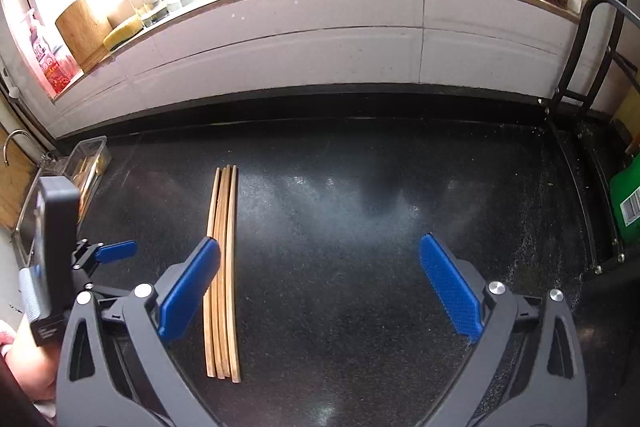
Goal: Organize utensils
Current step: 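Move both open tools back over the remaining wooden chopsticks, then lower both open tools toward the wooden chopsticks on the counter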
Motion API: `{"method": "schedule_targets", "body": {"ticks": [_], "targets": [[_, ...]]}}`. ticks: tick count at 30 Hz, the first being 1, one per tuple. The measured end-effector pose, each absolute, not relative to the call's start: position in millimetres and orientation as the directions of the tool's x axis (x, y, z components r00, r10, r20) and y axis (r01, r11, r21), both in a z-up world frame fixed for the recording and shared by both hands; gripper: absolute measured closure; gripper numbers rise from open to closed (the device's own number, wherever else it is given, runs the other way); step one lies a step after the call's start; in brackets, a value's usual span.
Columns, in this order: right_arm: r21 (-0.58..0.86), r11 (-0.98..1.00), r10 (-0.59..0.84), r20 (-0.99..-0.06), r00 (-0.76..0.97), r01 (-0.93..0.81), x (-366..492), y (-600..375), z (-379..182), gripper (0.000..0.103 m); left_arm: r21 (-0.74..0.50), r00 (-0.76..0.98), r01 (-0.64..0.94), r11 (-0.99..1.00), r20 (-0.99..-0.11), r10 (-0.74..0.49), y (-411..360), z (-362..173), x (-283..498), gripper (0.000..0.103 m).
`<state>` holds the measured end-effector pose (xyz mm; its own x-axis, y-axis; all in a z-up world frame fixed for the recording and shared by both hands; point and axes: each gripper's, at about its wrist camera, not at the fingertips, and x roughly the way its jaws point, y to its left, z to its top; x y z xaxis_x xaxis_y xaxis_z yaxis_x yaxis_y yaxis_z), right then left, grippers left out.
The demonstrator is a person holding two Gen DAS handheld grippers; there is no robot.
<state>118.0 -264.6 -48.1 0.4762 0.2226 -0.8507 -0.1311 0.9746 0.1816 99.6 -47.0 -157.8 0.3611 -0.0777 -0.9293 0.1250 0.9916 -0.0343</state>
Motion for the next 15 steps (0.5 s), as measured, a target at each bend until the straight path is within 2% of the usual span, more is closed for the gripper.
{"method": "schedule_targets", "body": {"ticks": [15], "targets": [[0.225,0.958,0.283,-0.839,0.464,-0.178,133,-255,-49,0.007,-0.041,0.329,0.052,0.998,-0.943,-0.056,-37,-170,130,0.006]]}}
